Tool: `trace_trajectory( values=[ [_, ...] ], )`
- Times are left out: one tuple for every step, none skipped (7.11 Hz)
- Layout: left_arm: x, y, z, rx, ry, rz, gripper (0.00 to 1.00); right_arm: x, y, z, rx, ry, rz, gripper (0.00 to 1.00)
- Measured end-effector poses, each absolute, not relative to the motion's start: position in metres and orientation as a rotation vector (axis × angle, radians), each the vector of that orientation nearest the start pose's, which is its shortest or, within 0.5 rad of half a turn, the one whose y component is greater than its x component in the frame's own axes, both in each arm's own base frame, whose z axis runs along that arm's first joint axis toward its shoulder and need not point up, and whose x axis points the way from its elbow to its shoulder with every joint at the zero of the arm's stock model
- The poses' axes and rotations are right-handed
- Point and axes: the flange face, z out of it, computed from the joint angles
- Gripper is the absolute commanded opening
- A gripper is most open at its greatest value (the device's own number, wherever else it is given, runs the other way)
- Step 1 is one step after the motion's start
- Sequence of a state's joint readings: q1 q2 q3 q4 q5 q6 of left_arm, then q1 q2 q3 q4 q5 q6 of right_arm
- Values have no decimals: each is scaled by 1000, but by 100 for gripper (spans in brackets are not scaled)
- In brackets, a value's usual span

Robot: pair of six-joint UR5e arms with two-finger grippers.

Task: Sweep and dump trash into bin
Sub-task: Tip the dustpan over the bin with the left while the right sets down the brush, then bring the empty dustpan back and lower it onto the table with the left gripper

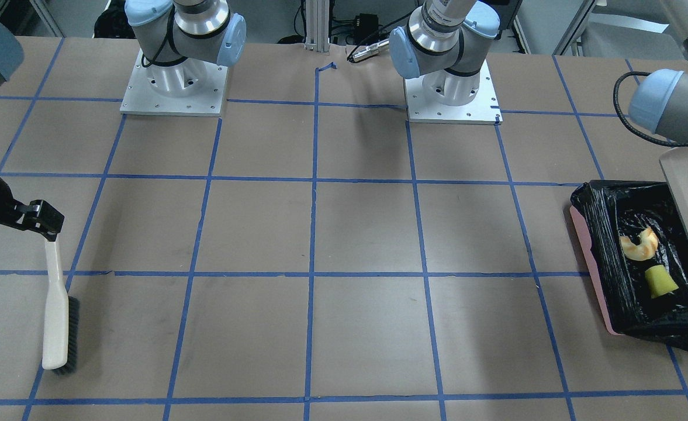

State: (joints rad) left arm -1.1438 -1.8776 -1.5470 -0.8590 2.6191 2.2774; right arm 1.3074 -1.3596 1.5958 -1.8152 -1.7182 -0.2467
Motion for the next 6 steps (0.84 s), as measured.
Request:
trace_trajectory(
  values=[
    [208,-584,465,1648,1609,1018,0,8,-583,409,58,3285,-5,100],
    [200,-589,474,1679,1623,822,0,59,-581,420,53,3282,-51,100],
    [190,-594,480,1726,1636,606,0,104,-576,422,63,3277,-79,100],
    [183,-599,481,1774,1648,414,0,133,-572,421,84,3267,-95,100],
    [178,-607,472,1829,1660,259,0,145,-570,422,95,3256,-110,100],
    [170,-615,457,1890,1689,109,0,150,-568,425,101,3246,-125,100]
  ],
)
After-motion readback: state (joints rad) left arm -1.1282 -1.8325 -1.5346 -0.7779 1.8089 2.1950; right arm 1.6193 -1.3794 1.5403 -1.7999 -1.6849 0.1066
